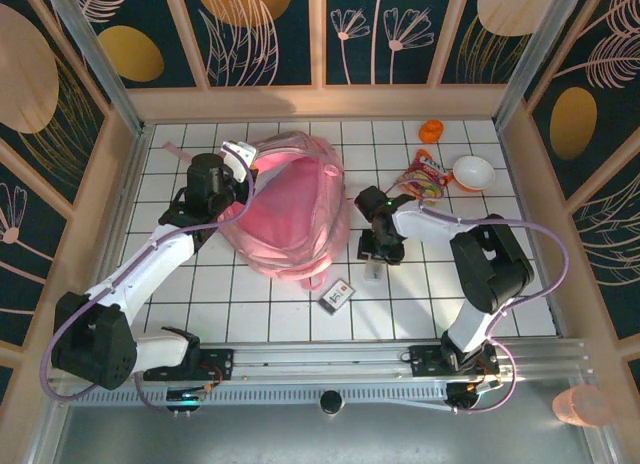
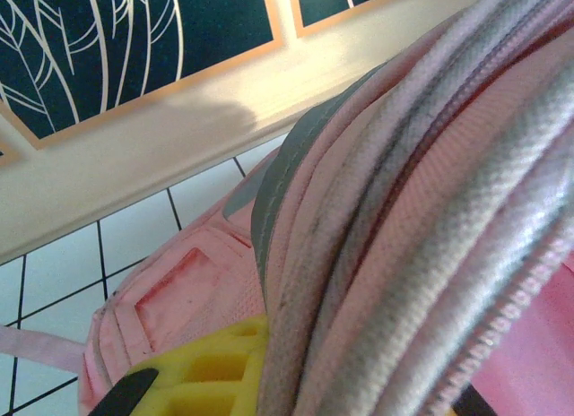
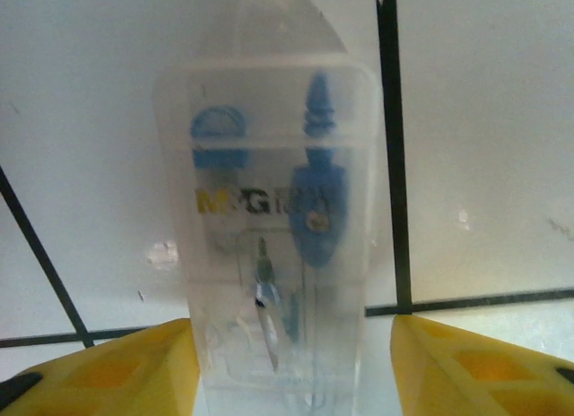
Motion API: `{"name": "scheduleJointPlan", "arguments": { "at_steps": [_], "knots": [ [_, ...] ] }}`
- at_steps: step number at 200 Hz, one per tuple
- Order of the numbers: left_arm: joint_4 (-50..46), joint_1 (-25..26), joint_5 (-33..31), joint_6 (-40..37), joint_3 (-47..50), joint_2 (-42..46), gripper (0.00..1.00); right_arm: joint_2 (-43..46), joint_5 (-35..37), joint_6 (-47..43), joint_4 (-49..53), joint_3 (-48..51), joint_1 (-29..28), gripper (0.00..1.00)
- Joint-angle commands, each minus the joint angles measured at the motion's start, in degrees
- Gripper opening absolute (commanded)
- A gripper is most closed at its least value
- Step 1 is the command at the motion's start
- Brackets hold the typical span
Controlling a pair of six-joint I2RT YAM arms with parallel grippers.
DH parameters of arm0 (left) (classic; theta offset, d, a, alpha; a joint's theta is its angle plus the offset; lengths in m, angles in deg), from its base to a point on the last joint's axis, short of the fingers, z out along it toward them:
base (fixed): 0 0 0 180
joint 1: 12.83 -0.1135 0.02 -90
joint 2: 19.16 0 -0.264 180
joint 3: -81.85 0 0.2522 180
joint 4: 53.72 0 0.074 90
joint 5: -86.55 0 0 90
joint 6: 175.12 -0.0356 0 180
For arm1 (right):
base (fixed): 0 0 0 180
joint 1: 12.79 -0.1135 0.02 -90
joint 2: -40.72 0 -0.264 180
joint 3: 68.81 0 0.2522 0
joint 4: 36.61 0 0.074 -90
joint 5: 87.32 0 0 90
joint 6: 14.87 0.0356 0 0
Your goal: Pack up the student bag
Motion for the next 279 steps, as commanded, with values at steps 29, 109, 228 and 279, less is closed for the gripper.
{"name": "scheduleJointPlan", "arguments": {
  "at_steps": [29,109,228,279],
  "knots": [
    [6.6,-0.4,0.8,1.2,-1.0,2.2,0.00,-2.6,-2.2,-3.3,-2.7,2.3,1.3,0.42],
    [6.7,-0.4,1.2,1.1,-1.3,2.3,0.00,6.1,-1.9,0.7,2.1,-9.1,0.4,0.40],
    [7.6,-0.4,3.3,2.9,-1.4,2.4,0.00,1.2,-16.9,17.6,-32.3,-15.5,-7.4,0.49],
    [7.4,-0.4,4.5,2.7,-0.8,2.4,0.00,3.8,-15.8,19.2,-34.5,-11.3,-6.5,0.67]
  ]
}}
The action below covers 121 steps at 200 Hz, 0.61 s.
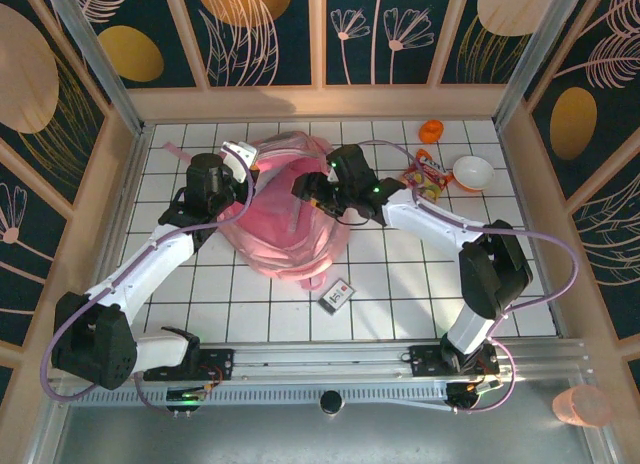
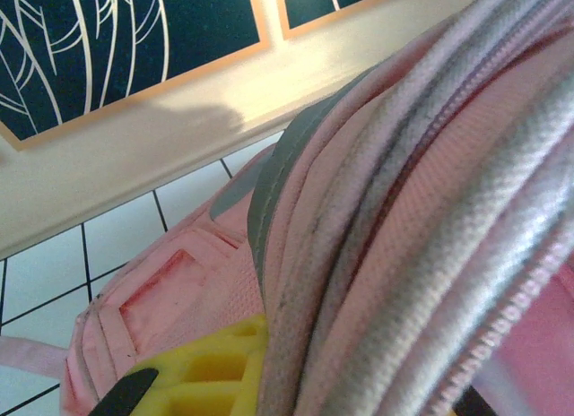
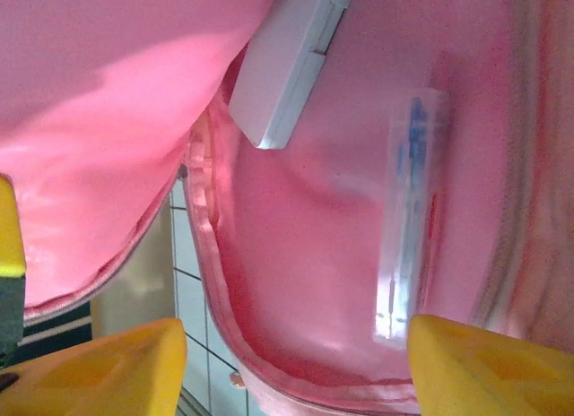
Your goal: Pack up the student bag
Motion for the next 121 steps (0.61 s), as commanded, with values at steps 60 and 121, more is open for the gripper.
{"name": "scheduleJointPlan", "arguments": {
  "at_steps": [60,121],
  "knots": [
    [7.0,-0.3,5.6,0.7,-0.1,2.6,0.00,11.0,5.8,-0.5,3.9,9.4,0.1,0.65],
    [-1.9,-0.2,22.0,-20.7,5.8,5.0,0.06,23.2,15.5,0.6,0.3,19.5,-1.1,0.62]
  ]
}}
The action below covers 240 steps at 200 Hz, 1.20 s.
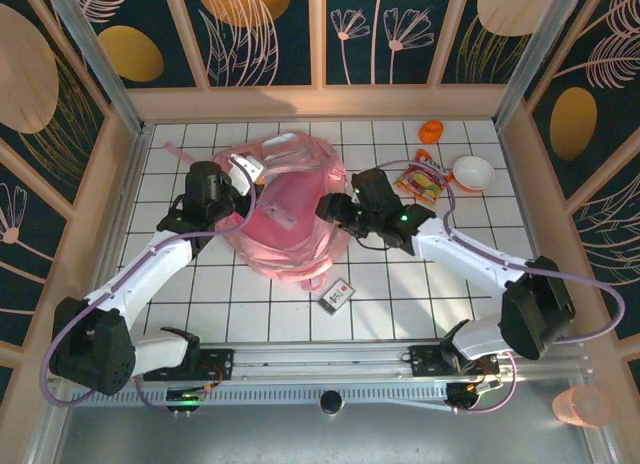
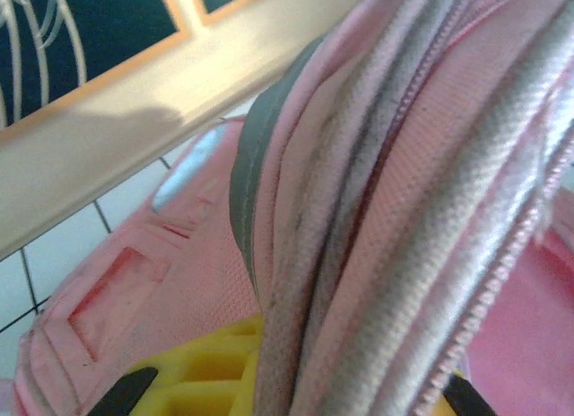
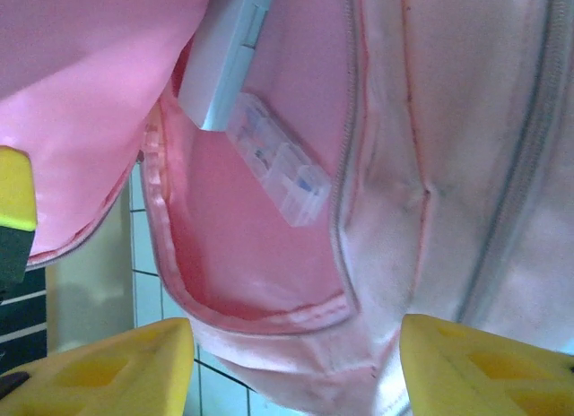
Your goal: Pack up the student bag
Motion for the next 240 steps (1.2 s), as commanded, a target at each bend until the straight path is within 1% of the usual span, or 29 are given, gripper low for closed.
{"name": "scheduleJointPlan", "arguments": {
  "at_steps": [1,9,23,47,58,65,71,80,96,99,106,113,125,131,140,151,159,169,179,196,209,219,240],
  "knots": [
    [-0.6,0.4,11.7,-11.8,1.5,2.8,0.07,5.4,6.5,0.7,-2.1,3.3,0.2,0.62],
    [-2.4,0.5,12.2,-14.9,2.2,2.8,0.10,6.5,7.3,0.1,-3.1,4.0,0.3,0.61],
    [-6.1,1.5,11.7,-20.3,3.6,2.6,0.12,7.6,8.4,-1.4,-4.2,4.3,0.3,0.61],
    [-8.2,4.3,8.1,-28.2,8.1,2.6,0.16,8.2,9.1,-6.3,-5.0,2.9,0.2,0.61],
    [-9.5,5.0,6.8,-33.2,10.1,2.2,0.19,8.3,9.3,-8.3,-5.3,2.1,0.1,0.61],
    [-9.5,5.5,5.3,-35.6,11.2,1.9,0.25,8.3,9.6,-9.4,-5.4,1.8,0.2,0.61],
    [-9.0,6.0,3.7,-36.3,11.9,1.8,0.29,8.3,9.7,-10.2,-5.7,1.7,0.1,0.61],
    [-9.1,6.4,3.0,-37.0,12.3,1.5,0.36,8.3,9.7,-11.4,-6.3,1.7,0.1,0.61],
    [-9.7,6.6,3.4,-36.5,11.7,1.3,0.55,8.2,9.8,-13.2,-7.2,1.8,0.1,0.61],
    [-9.8,6.6,3.5,-36.2,11.5,1.3,0.59,8.2,10.7,-13.5,-7.5,1.8,0.1,0.61],
    [-9.6,6.6,3.6,-34.5,10.8,1.6,0.66,8.1,11.3,-14.5,-8.2,1.7,-0.2,0.61],
    [-9.0,6.6,3.4,-31.6,10.3,2.3,0.72,7.9,11.8,-16.2,-9.2,1.5,-0.8,0.61],
    [-7.9,6.5,2.8,-25.6,9.1,3.9,0.78,7.3,13.6,-20.8,-10.2,0.7,-3.1,0.61],
    [-7.5,6.1,2.6,-22.7,8.6,4.7,0.81,6.7,14.3,-24.7,-10.3,0.1,-4.4,0.61],
    [-8.1,4.3,5.1,-19.5,7.7,5.8,0.81,5.6,15.2,-30.6,-9.8,-1.3,-6.1,0.62],
    [-8.3,-0.7,11.4,-15.2,7.1,7.3,0.81,3.9,16.3,-37.8,-7.5,-3.5,-8.0,0.62],
    [-5.9,-4.5,15.7,-11.1,7.9,9.1,0.81,2.6,17.5,-43.0,-5.5,-5.2,-9.4,0.63],
    [-1.4,-8.0,17.9,-6.1,9.6,11.8,0.82,0.7,18.0,-50.2,-2.9,-7.2,-10.6,0.65],
    [1.5,-10.3,19.8,-2.6,11.0,13.8,0.82,-1.1,16.8,-57.2,-0.5,-8.9,-11.4,0.67],
    [3.2,-12.9,19.8,2.1,12.0,15.0,0.82,-4.2,13.6,-69.7,2.8,-10.4,-12.8,0.69],
    [4.7,-13.8,16.5,6.5,13.0,15.1,0.82,-7.0,12.9,-76.8,4.6,-11.4,-13.7,0.70],
    [5.8,-14.8,16.4,9.5,13.8,15.4,0.82,-9.4,13.5,-80.4,5.9,-12.7,-14.2,0.71],
    [7.5,-15.6,20.1,13.0,15.4,17.4,0.82,-12.8,14.2,-83.8,6.4,-15.3,-14.8,0.74]
  ]
}}
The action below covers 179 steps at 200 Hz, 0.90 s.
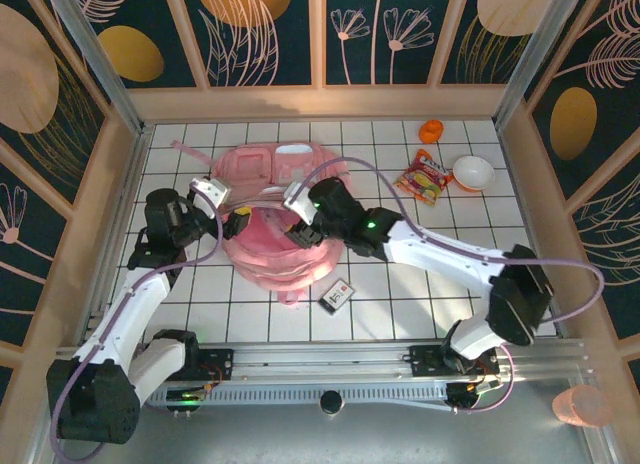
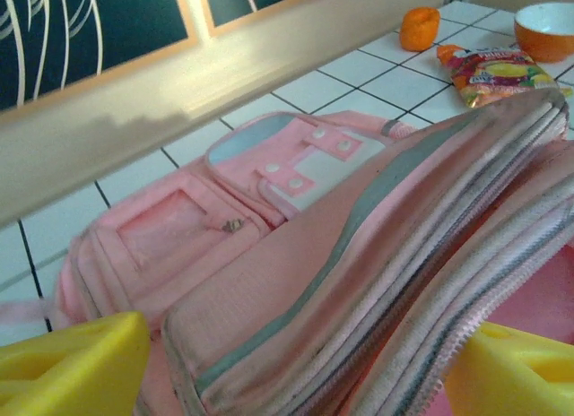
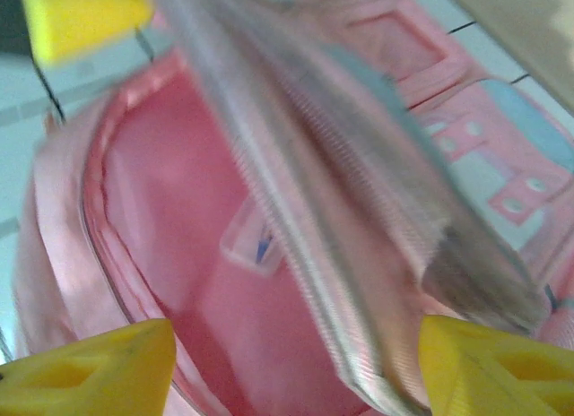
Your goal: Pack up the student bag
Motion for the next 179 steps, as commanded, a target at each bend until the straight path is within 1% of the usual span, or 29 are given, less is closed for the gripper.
{"name": "scheduleJointPlan", "arguments": {
  "at_steps": [1,35,58,66,72,83,88,102,122,136,147,179],
  "knots": [
    [5.4,-1.1,4.4,9.3,2.1,2.5,0.82,-3.2,0.5,-13.2,3.9,-3.5,-1.0,0.74],
    [5.6,-1.3,11.2,10.2,3.3,6.5,0.82,-2.3,-2.9,-15.1,0.9,-3.6,-1.1,0.75],
    [3.4,-1.3,19.9,9.1,2.9,7.5,0.81,-0.7,-1.8,-16.7,3.3,-4.2,-2.1,0.75],
    [2.2,-1.3,21.3,8.8,2.6,7.4,0.81,0.2,-1.0,-18.0,3.6,-4.1,-3.2,0.75],
    [1.4,-1.3,21.0,8.8,2.3,7.1,0.81,1.0,-0.3,-18.6,3.3,-3.9,-4.0,0.75],
    [0.4,-1.3,17.2,9.4,1.9,6.4,0.81,1.9,-0.4,-19.6,2.3,-3.3,-5.0,0.75],
    [0.2,-1.3,14.8,9.8,1.7,6.0,0.81,2.0,-0.7,-19.7,1.7,-2.9,-5.4,0.77],
    [0.7,-1.3,5.9,13.0,0.9,4.9,0.82,1.3,-1.9,-19.6,-0.5,-2.0,-6.0,0.79],
    [1.1,-1.3,-9.5,19.4,-0.9,2.5,0.82,-2.4,-2.9,-20.0,-2.1,-2.7,-6.5,0.80],
    [-0.5,-1.5,-16.6,22.3,-2.7,0.4,0.82,-5.5,-3.0,-20.7,-4.2,-2.9,-6.5,0.80],
    [-1.4,-1.7,-19.3,24.2,-3.8,-1.1,0.82,-7.6,-2.8,-22.1,-6.1,-2.4,-6.5,0.80],
    [-1.0,-1.7,-20.6,26.9,-4.2,-3.6,0.81,-13.0,-2.0,-24.1,-9.5,-1.8,-5.3,0.78]
  ]
}}
